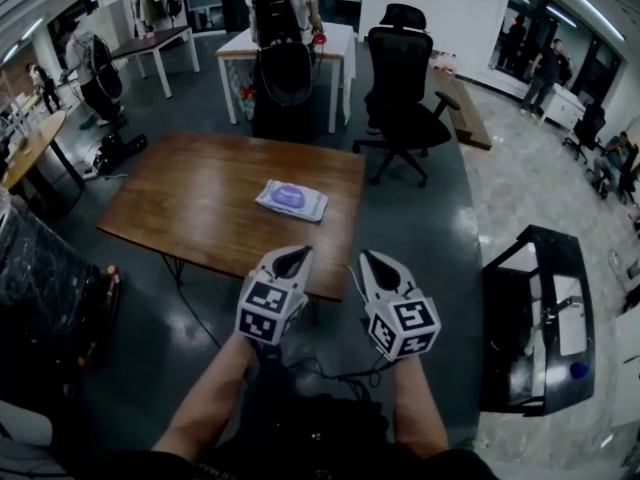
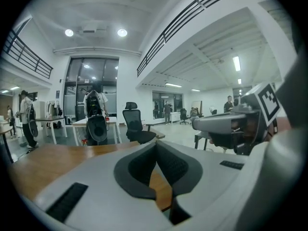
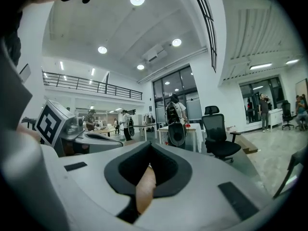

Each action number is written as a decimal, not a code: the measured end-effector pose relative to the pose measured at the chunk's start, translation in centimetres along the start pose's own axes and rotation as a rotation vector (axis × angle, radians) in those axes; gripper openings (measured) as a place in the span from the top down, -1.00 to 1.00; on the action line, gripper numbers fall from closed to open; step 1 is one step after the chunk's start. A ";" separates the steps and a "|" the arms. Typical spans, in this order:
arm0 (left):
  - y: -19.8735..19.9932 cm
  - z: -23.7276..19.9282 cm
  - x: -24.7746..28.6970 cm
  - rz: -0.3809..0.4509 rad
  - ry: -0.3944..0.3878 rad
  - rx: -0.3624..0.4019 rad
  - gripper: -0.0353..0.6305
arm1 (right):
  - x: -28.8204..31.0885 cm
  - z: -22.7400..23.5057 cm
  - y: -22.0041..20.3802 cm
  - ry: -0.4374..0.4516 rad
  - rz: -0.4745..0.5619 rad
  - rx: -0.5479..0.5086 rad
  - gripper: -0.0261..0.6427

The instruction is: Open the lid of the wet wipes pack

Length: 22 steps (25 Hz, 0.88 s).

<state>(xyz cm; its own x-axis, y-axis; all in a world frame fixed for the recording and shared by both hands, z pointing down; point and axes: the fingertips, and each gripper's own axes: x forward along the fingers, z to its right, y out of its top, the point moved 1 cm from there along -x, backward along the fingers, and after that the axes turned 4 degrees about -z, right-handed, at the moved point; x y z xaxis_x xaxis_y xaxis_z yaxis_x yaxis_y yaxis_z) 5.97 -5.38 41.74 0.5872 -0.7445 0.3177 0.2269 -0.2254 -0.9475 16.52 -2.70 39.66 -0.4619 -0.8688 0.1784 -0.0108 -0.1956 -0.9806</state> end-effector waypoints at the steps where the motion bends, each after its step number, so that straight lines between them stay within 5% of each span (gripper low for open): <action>1: -0.5 -1.1 0.3 -0.008 0.003 -0.004 0.88 | 1.1 -0.3 -0.1 0.003 -0.009 0.000 0.89; 22: -8.0 -20.4 8.3 -0.188 -0.097 -0.006 0.88 | 21.2 -4.5 -1.5 -0.079 -0.175 -0.047 0.89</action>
<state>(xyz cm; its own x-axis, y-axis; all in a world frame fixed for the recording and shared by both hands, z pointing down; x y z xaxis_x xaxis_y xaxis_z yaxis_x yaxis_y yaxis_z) -6.84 -22.62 51.26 0.6070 -0.6254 0.4904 0.3346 -0.3586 -0.8715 2.75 -18.74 44.51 -0.3783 -0.8568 0.3504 -0.1270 -0.3270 -0.9365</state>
